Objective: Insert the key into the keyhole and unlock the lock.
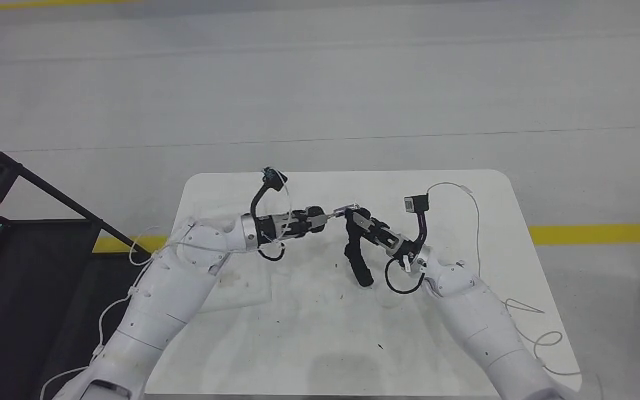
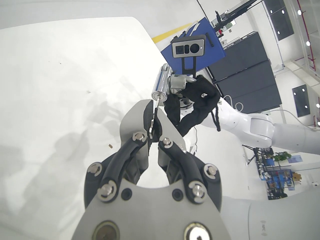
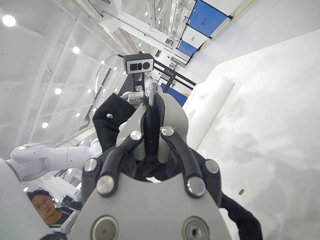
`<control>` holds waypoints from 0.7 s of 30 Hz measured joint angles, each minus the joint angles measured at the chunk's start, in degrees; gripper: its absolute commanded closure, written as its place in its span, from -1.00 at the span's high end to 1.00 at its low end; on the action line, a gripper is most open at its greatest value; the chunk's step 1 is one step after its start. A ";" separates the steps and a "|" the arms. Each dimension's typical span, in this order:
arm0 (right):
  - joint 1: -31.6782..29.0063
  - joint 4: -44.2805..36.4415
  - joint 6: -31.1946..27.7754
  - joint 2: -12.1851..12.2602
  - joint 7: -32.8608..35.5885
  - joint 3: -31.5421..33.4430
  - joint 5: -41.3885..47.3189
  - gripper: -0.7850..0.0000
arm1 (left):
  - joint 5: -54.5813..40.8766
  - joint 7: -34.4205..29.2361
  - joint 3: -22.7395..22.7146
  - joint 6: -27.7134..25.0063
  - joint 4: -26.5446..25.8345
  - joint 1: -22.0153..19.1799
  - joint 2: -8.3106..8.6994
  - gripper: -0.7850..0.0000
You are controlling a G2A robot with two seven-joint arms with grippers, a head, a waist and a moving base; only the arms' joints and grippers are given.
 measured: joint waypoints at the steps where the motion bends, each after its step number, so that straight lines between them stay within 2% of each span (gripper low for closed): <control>1: 0.00 0.00 0.00 0.00 0.00 0.00 0.00 -1.00 | 1.12 1.10 -0.09 -0.29 -0.28 0.34 0.02 -1.00; 10: 0.00 0.00 0.00 0.00 -0.01 0.00 0.01 -1.00 | 7.13 5.78 -0.42 -1.83 -2.18 2.17 0.07 -1.00; 21: 0.00 0.00 0.00 0.00 0.00 0.00 0.01 -1.00 | 21.26 20.04 0.45 -0.38 -4.70 4.89 -0.58 -1.00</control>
